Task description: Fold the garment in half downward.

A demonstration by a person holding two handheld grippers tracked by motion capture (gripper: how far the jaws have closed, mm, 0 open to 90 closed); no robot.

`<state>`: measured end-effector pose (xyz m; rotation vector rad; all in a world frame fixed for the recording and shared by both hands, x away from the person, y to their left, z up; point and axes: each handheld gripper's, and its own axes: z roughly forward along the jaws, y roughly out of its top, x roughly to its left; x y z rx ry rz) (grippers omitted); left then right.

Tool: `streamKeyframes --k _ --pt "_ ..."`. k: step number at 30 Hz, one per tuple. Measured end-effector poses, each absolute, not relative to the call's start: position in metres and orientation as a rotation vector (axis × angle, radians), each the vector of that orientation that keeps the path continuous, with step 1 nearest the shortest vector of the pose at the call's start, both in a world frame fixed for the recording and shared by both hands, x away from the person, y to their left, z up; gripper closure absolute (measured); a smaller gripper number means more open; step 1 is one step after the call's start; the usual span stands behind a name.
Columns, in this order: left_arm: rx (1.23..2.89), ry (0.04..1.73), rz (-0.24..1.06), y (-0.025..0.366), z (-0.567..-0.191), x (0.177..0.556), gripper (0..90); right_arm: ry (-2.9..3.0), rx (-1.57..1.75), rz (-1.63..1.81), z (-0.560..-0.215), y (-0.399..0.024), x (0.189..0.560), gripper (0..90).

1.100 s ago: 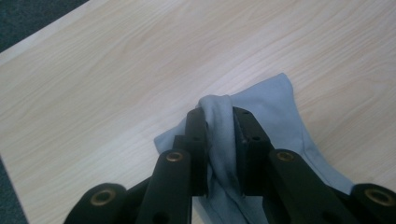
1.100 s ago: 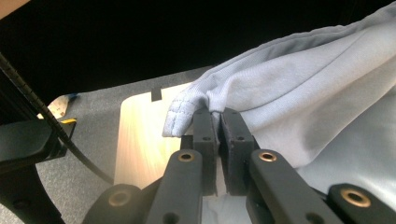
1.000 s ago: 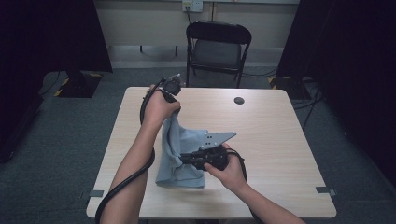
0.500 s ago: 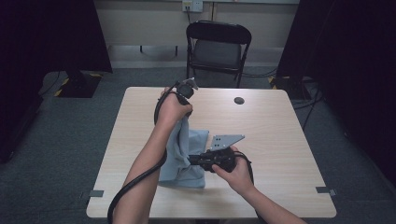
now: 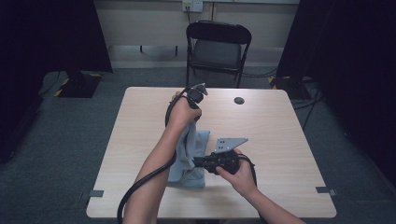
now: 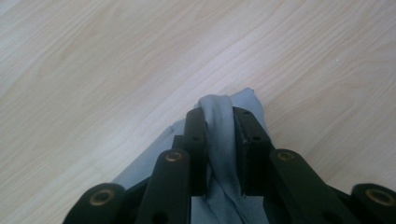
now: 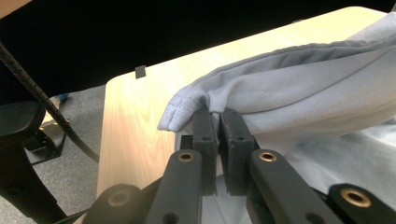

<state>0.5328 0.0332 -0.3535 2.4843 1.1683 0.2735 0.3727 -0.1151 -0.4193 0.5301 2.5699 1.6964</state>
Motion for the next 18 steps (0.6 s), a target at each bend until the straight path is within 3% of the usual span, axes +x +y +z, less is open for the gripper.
streamKeyframes --k 18 --pt "2.507 1.16 0.238 0.017 -0.379 0.54 76.8 2.585 0.568 1.662 -0.435 -0.125 0.375 86.3"
